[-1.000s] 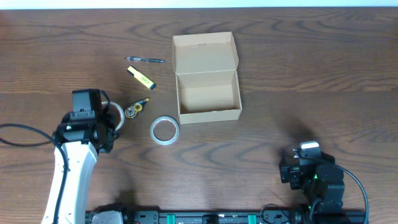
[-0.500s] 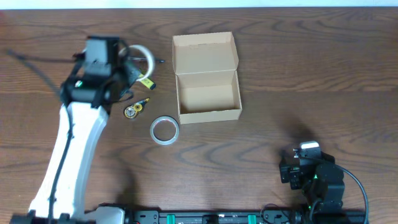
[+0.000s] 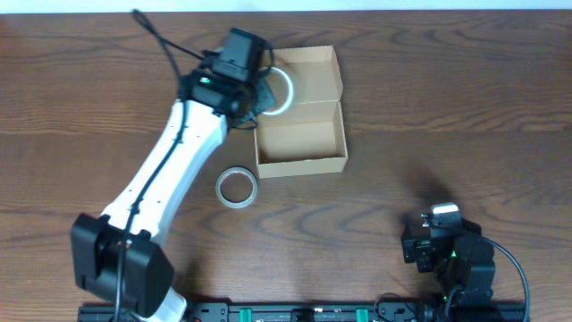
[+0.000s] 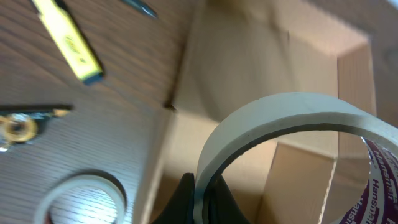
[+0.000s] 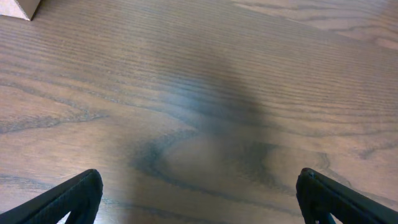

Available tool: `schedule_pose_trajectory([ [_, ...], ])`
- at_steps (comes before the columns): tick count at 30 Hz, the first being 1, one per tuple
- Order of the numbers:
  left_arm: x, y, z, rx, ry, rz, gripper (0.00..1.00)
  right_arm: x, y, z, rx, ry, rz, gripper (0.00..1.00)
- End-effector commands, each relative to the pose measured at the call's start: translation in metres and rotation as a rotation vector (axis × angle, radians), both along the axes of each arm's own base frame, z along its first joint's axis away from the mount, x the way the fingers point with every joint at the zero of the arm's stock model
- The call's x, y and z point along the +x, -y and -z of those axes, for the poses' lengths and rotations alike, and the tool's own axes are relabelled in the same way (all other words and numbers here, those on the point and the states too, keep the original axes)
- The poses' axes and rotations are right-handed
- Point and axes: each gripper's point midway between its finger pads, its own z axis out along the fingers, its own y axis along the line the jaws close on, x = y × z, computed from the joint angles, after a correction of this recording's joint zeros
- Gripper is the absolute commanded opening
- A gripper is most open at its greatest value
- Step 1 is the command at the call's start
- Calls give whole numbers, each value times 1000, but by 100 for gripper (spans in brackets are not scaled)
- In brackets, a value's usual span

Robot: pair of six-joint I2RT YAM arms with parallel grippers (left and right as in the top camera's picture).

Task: Pack container
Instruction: 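Carry the white tape roll with the left gripper into the box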

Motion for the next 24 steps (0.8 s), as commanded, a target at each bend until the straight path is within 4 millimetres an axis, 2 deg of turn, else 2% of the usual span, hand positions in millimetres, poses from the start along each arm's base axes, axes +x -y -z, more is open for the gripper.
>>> schedule_pose_trajectory([
  [1, -2, 20, 7, -8, -23, 65, 6, 0, 0, 3, 10, -2, 8, 99],
  [4, -8, 34, 21, -25, -67, 102, 6, 0, 0, 3, 10, -2, 9, 99],
  [8, -15, 41, 35, -9, -113, 120, 6, 0, 0, 3, 10, -2, 9, 99],
  [14, -27, 41, 56, 31, -195, 130, 6, 0, 0, 3, 10, -2, 9, 99],
  [24, -37, 37, 81, 78, -277, 132, 6, 0, 0, 3, 10, -2, 9, 99],
])
